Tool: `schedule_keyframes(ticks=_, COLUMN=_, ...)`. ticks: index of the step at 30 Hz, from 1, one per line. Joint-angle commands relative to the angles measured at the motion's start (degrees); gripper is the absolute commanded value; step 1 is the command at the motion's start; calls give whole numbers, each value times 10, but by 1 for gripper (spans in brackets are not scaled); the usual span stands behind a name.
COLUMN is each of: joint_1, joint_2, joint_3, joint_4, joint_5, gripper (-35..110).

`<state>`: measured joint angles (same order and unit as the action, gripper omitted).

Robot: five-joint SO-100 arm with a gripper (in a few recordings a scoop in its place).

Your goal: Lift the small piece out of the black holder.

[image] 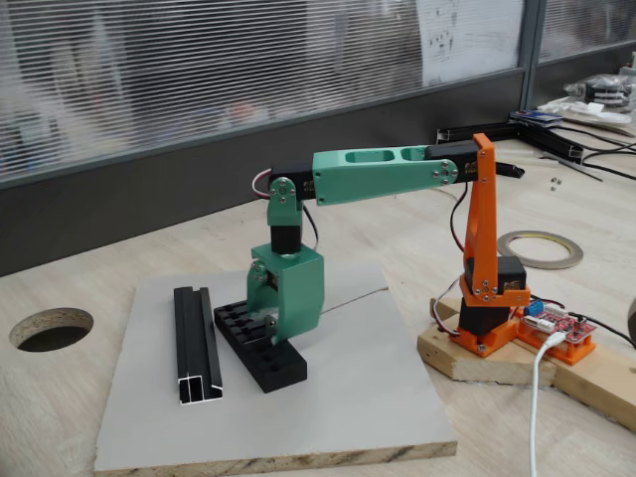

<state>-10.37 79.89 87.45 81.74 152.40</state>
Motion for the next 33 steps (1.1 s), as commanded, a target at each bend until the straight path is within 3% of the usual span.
schedule_keyframes(ticks=1, joint_1=-8, joint_2=-10, joint_3=-26, joint_4=5, joint_5=12, gripper=47)
schedule_keyframes(ticks=33, joint_1=22, joint_2=1, joint_3=-6, joint_4=30, joint_5=5, gripper=47)
